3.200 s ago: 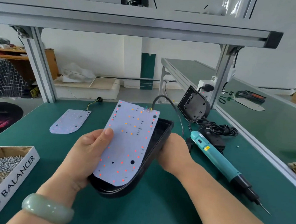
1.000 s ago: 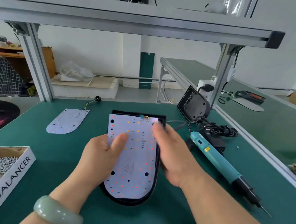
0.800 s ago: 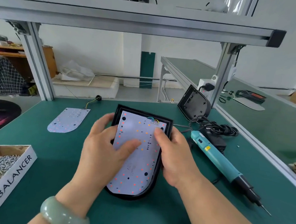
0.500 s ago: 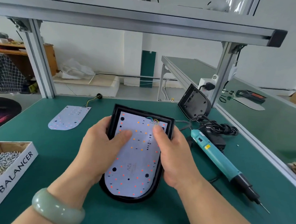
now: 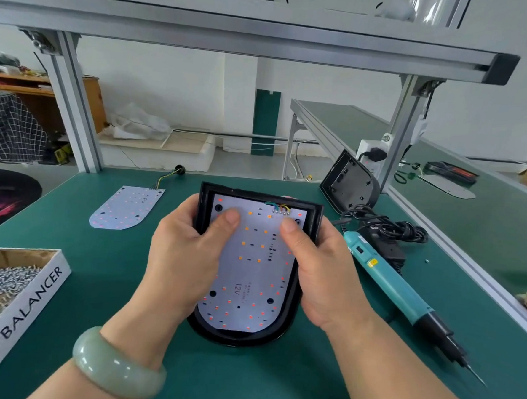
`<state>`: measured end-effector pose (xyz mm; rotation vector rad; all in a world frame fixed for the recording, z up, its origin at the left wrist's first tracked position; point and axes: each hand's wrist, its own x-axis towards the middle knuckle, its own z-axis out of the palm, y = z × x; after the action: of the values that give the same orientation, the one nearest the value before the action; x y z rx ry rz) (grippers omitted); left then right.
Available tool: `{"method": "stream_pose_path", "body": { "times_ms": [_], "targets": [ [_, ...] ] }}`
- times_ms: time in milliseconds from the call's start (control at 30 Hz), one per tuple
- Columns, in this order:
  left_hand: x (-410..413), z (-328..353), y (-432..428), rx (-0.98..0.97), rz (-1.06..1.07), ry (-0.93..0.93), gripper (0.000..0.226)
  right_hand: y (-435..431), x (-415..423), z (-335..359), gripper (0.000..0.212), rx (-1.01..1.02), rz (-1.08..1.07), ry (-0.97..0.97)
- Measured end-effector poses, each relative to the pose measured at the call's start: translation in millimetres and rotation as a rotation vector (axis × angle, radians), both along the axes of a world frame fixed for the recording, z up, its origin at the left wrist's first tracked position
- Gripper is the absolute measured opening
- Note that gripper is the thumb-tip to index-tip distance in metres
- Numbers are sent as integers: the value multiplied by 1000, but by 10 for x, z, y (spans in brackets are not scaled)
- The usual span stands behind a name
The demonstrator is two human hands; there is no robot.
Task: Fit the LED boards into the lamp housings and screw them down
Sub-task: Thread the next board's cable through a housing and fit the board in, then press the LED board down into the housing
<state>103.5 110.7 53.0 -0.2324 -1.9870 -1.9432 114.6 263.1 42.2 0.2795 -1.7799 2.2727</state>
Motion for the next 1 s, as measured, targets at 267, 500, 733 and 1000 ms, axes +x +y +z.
{"method": "stream_pose_path", "body": {
  "times_ms": [267,500,733,1000],
  "targets": [
    [-43,7,-76,-103,-25,-111,37,-99,26,-15,18,9,-130,-106],
    [-68,-146,-32,-199,-153,-280,12,13,-11,-13,10,-178,-136,-234],
    [175,-9,199,-448,208,187,52,-66,-22,-86,7,194,-506,28],
    [63,38,114,-232,376,12,13,-260,155,-196,54,706,-3,360]
  ]
}}
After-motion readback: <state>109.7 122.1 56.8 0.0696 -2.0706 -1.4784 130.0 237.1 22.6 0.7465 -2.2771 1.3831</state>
